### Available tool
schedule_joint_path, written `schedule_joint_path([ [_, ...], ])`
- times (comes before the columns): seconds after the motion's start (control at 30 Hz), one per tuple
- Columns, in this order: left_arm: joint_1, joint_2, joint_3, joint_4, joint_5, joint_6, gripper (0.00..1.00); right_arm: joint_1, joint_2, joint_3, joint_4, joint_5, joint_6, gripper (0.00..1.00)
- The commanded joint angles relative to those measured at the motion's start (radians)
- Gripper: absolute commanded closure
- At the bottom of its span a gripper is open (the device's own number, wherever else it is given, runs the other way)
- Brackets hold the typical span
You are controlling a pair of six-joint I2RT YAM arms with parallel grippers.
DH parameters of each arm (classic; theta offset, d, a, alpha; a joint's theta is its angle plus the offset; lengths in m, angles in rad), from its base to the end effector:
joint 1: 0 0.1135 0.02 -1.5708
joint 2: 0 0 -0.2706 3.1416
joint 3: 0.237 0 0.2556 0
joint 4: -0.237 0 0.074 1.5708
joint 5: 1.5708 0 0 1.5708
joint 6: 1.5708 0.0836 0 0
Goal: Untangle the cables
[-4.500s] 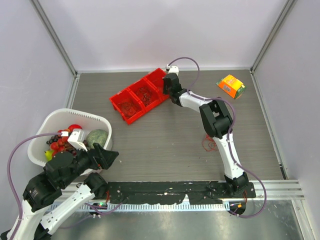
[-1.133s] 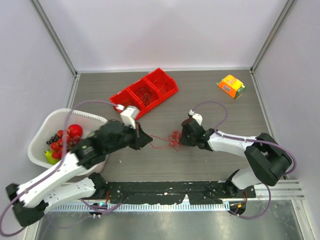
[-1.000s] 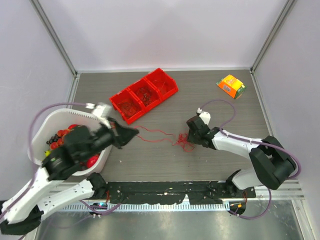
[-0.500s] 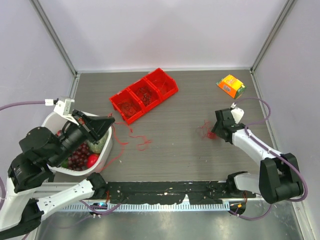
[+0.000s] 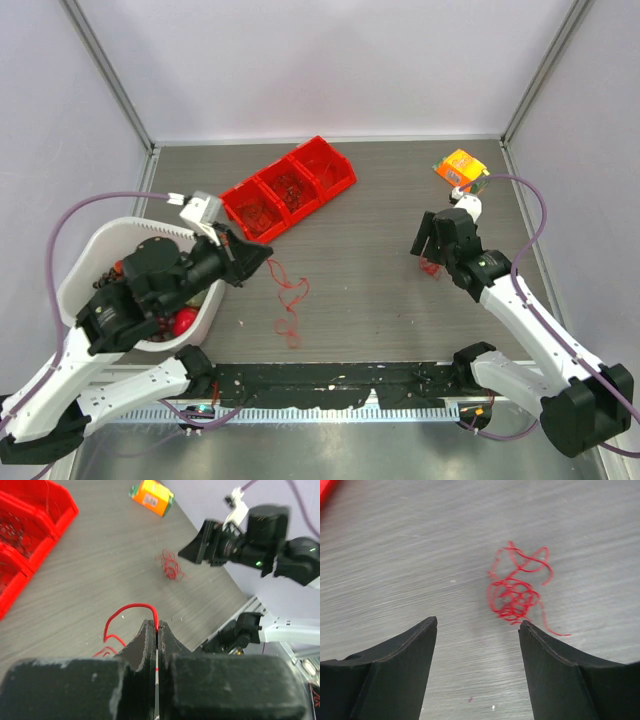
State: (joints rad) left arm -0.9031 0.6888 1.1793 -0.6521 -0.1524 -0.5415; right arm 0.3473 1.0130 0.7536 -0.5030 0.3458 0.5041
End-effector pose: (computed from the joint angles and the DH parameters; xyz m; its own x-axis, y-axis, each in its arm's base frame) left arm 0.1069 -0.1151 0.4303 -0.4376 -0.2678 -0.8584 0.5343 0.6904 -0.4878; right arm 0.2379 0.0560 0.2319 -0.6120 0.2618 -0.7463 0.2351 0.9612 0.1443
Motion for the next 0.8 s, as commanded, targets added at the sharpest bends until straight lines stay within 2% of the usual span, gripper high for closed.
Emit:
schedule_joint_path([
  [0.0, -0.002, 0.043, -0.065, 0.135, 0.062, -0.040, 1.00, 0.042, -0.065, 0.081, -0.009, -0.094, -0.084, 0.27],
  [0.13, -0.002, 0.092, -0.194, 0.135, -0.044, -0.073, 1.00, 0.081, -0.039, 0.084, 0.072, -0.318, -0.118, 0.26],
  [0.17, 0.000, 0.116, -0.234, 0.143, -0.049, -0.104, 1.00, 0.100, -0.018, 0.069, 0.096, -0.423, -0.116, 0.26],
  [0.27, -0.003, 0.167, -0.363, 0.219, -0.033, -0.168, 1.00, 0.186, 0.062, 0.049, 0.187, -0.539, -0.075, 0.26],
  [0.33, 0.000, 0.196, -0.456, 0.319, -0.004, -0.201, 1.00, 0.261, 0.102, 0.015, 0.251, -0.551, -0.030, 0.26],
  [0.47, -0.002, 0.261, -0.604, 0.463, 0.045, -0.288, 1.00, 0.314, 0.168, -0.071, 0.352, -0.600, 0.117, 0.25],
  [0.57, -0.003, 0.305, -0.633, 0.502, 0.074, -0.310, 1.00, 0.337, 0.187, -0.131, 0.420, -0.627, 0.206, 0.25],
  [0.7, -0.002, 0.327, -0.658, 0.529, 0.094, -0.337, 1.00, 0.340, 0.119, -0.285, 0.497, -0.602, 0.443, 0.25],
  [0.77, -0.002, 0.328, -0.678, 0.557, 0.111, -0.357, 1.00, 0.344, 0.099, -0.363, 0.625, -0.636, 0.566, 0.25],
])
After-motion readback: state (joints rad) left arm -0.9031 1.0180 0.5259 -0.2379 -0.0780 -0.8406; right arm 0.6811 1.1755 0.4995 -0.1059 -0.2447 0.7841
